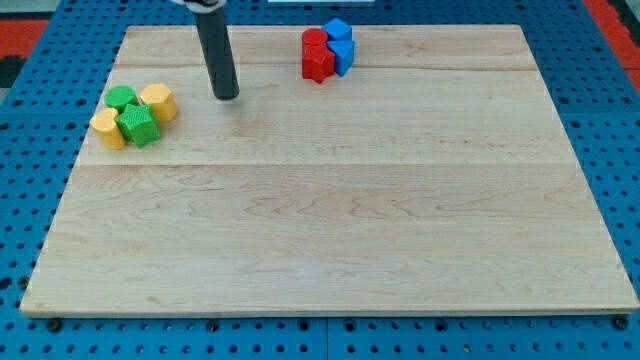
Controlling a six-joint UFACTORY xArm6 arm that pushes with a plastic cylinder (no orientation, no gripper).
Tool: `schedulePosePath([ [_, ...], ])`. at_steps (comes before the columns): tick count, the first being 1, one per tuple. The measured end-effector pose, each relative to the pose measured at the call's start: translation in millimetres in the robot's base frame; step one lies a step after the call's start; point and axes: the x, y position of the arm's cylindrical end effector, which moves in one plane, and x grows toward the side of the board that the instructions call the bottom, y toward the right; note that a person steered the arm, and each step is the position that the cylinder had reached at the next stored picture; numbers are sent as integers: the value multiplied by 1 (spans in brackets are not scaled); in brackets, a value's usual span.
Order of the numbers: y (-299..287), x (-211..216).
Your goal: Move your arm to the red circle
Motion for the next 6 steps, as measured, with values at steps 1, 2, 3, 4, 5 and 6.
schedulePosePath([
  [1, 0, -16],
  [2, 0, -30],
  [3, 0, -41],
  [4, 2, -47],
  [5, 25, -79],
  [6, 36, -99],
])
